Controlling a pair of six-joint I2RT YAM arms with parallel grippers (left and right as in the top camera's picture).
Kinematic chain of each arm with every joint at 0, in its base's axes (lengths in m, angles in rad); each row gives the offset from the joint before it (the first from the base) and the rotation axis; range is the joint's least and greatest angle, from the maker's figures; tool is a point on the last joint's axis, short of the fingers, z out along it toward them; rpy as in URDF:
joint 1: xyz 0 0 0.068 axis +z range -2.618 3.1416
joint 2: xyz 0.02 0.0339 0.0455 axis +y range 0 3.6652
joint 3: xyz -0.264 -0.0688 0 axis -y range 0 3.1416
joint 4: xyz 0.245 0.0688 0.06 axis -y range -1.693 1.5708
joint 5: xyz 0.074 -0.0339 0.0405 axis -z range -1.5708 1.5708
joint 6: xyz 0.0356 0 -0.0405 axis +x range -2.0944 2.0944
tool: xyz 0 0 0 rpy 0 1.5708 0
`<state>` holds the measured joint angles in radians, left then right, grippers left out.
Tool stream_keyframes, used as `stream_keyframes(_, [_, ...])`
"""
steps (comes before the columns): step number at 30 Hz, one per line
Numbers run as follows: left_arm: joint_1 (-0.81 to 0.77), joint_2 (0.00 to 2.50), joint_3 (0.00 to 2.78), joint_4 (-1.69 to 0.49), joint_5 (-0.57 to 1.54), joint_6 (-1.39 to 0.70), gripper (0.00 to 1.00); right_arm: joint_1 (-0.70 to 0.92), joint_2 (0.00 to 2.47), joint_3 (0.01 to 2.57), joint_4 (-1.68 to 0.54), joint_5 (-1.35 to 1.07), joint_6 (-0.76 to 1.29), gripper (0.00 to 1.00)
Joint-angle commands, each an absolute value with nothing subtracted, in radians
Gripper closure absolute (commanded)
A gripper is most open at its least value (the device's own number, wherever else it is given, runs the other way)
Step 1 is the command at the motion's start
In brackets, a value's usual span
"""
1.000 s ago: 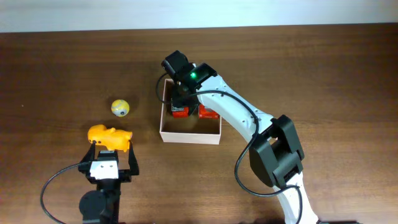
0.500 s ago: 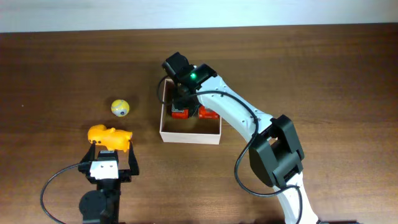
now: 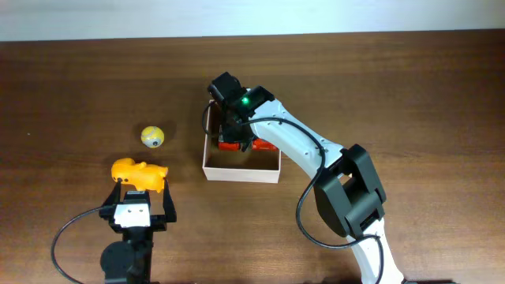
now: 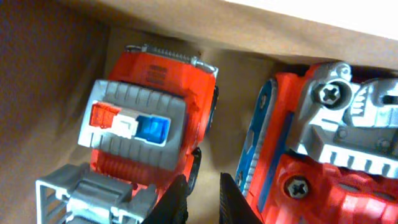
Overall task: Pack container
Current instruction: 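Open the right gripper and nudge the truck into place in the box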
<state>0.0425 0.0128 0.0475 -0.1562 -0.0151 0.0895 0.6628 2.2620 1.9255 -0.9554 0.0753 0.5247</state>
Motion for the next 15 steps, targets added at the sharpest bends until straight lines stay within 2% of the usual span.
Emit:
stream_keyframes(1, [0.049, 0.006, 0.043, -0.155, -0.022, 0.106, 0.01, 0.667, 2.266, 1.916, -0.939, 0.094, 0.535, 0.86])
stream_keyframes(15, [0.049, 0.006, 0.043, -0.155, -0.022, 0.106, 0.01, 0.667, 2.266, 1.916, -0.900, 0.076, 0.532, 0.86])
